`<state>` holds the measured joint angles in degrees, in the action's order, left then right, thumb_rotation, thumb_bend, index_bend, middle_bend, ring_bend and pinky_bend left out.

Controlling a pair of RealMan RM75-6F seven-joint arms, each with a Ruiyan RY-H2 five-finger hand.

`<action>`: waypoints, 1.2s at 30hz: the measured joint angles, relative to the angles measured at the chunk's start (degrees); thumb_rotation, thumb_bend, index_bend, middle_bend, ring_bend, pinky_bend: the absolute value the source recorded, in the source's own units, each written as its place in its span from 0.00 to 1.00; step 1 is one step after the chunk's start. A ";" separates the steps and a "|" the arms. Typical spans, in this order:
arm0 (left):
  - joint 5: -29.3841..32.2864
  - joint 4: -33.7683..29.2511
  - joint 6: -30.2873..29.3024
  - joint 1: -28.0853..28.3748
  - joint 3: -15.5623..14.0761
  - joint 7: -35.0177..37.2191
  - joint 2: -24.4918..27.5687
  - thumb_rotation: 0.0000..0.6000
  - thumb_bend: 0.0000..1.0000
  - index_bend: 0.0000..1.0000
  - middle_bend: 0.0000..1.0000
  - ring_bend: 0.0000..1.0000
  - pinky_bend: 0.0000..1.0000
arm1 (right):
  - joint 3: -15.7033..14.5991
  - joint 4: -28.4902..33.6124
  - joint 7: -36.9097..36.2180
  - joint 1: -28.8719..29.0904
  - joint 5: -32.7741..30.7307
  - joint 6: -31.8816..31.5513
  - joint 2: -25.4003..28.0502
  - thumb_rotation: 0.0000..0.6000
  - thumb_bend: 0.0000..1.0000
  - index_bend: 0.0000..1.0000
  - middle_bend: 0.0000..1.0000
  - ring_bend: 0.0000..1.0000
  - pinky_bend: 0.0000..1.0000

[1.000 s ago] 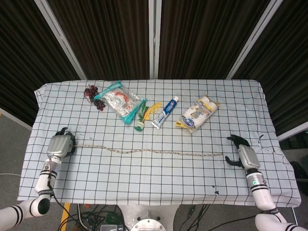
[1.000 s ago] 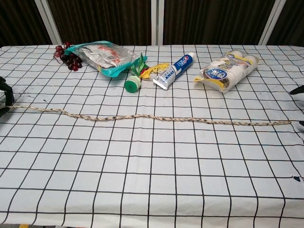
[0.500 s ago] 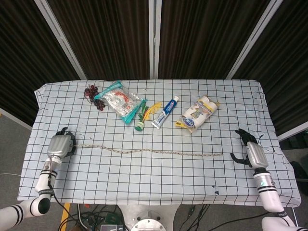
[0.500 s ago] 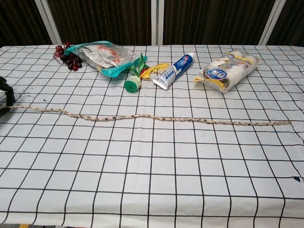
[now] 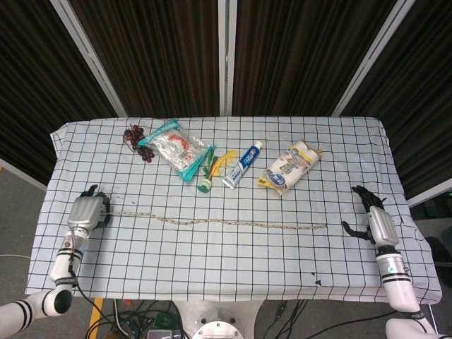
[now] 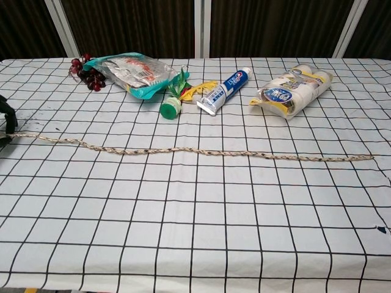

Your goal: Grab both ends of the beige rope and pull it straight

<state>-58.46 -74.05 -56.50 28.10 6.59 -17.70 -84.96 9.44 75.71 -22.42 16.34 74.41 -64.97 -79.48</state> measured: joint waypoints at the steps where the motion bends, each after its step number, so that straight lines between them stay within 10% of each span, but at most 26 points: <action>1: -0.36 0.06 -0.17 -0.06 -0.01 0.33 0.06 1.00 0.31 0.51 0.28 0.06 0.21 | 0.01 -0.09 -0.10 -0.04 0.01 -0.07 -0.03 1.00 0.23 0.09 0.04 0.00 0.00; 24: -10.53 -6.45 -14.73 -6.03 0.00 8.91 5.57 1.00 0.17 0.21 0.24 0.06 0.21 | -0.41 -1.17 3.67 -2.17 3.16 -7.63 1.39 1.00 0.22 0.00 0.00 0.00 0.00; 36: -22.85 -5.03 -28.90 -19.26 -9.28 17.22 9.86 1.00 0.09 0.19 0.16 0.02 0.14 | -5.23 -5.90 18.61 -10.94 6.84 -20.68 0.96 1.00 0.22 0.00 0.00 0.00 0.00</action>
<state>-81.30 -79.08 -85.39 8.84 -2.69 -0.48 -75.11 4.20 69.81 -3.80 5.40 81.25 -85.65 -78.51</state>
